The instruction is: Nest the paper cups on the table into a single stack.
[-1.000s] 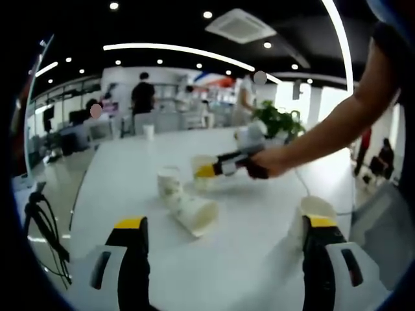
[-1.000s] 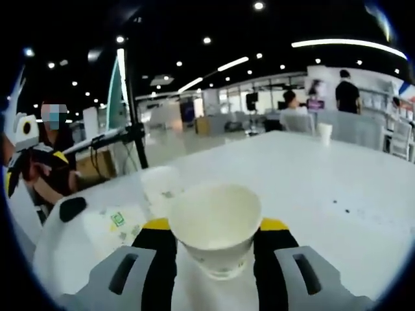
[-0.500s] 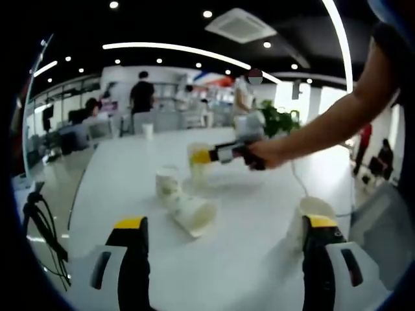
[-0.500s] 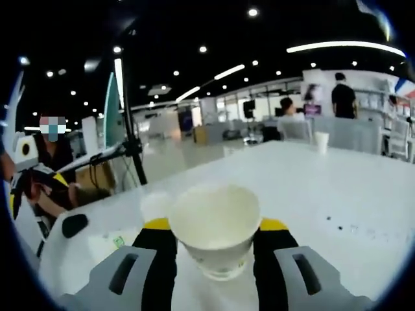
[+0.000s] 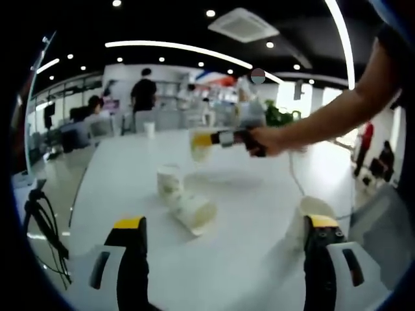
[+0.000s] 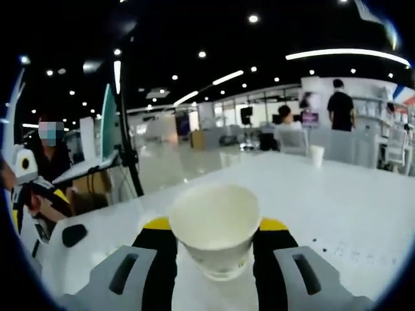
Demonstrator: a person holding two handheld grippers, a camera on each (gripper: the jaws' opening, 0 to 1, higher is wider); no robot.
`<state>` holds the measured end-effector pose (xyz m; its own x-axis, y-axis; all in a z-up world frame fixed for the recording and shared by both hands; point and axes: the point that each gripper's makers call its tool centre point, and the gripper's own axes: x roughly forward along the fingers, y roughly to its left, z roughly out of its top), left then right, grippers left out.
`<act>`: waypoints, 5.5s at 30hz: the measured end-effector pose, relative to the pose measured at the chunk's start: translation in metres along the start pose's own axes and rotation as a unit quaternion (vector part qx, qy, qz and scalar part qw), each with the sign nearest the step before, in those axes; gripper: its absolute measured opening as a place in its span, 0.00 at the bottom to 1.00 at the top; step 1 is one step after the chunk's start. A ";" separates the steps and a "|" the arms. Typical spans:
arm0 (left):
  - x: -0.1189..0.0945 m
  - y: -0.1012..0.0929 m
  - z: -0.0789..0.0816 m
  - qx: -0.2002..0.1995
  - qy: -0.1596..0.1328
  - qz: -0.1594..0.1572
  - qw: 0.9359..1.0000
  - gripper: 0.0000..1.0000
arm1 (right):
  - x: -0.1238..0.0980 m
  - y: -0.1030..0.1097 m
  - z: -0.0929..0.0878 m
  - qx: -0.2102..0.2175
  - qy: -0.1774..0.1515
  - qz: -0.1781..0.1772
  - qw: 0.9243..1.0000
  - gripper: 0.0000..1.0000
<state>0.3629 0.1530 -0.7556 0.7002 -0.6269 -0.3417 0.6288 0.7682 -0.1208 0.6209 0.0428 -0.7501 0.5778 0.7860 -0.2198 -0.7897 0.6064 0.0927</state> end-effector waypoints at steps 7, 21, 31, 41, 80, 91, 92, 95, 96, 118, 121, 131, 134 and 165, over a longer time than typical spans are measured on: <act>-0.002 0.003 0.006 -0.003 -0.007 0.006 1.000 0.99 | -0.004 0.000 0.017 -0.011 -0.006 0.001 1.000 0.43; -0.009 0.000 0.013 -0.002 -0.015 0.011 1.000 0.99 | -0.020 0.010 0.032 -0.015 -0.012 -0.003 1.000 0.43; -0.011 -0.007 0.016 -0.001 -0.015 0.003 1.000 0.99 | -0.030 0.026 0.036 -0.018 -0.014 0.005 1.000 0.42; -0.013 -0.011 0.019 -0.012 -0.011 0.000 1.000 0.99 | -0.049 0.037 0.035 -0.017 -0.011 0.005 1.000 0.42; -0.025 -0.034 0.012 0.003 0.017 -0.012 1.000 0.99 | -0.105 0.081 0.048 -0.011 -0.022 0.012 1.000 0.42; -0.027 -0.035 0.014 0.005 0.016 -0.016 1.000 0.99 | -0.117 0.095 0.050 -0.011 -0.021 0.014 1.000 0.42; -0.027 -0.035 0.014 0.005 0.015 -0.016 1.000 0.99 | -0.117 0.096 0.050 -0.011 -0.021 0.015 1.000 0.42; -0.028 -0.035 0.014 0.003 0.015 -0.017 1.000 0.99 | -0.120 0.101 0.049 -0.012 -0.019 0.017 1.000 0.42; -0.028 -0.034 0.014 0.004 0.015 -0.018 1.000 0.99 | -0.121 0.102 0.049 -0.011 -0.018 0.018 1.000 0.42; -0.029 -0.036 0.003 0.039 0.041 -0.023 0.998 0.99 | -0.142 0.129 0.031 -0.007 -0.002 0.031 0.999 0.42; -0.032 -0.035 -0.002 0.049 0.046 -0.023 0.997 0.99 | -0.146 0.135 0.028 -0.009 0.002 0.034 0.999 0.42; -0.040 -0.038 -0.009 0.052 0.039 -0.041 0.997 0.99 | -0.160 0.154 0.020 -0.018 0.012 0.049 0.999 0.42; -0.042 -0.036 -0.010 0.049 0.041 -0.040 0.997 0.99 | -0.164 0.161 0.017 -0.021 0.017 0.057 0.998 0.42; -0.031 -0.041 -0.007 0.041 0.038 -0.051 0.997 0.99 | -0.200 0.214 0.019 -0.030 0.015 0.099 0.995 0.42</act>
<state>0.3129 0.1423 -0.7467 0.6058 -0.6863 -0.4025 0.7228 0.6862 -0.0820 0.3405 0.0180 -0.6678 0.4045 0.8845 -0.2323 -0.8987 0.4315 0.0781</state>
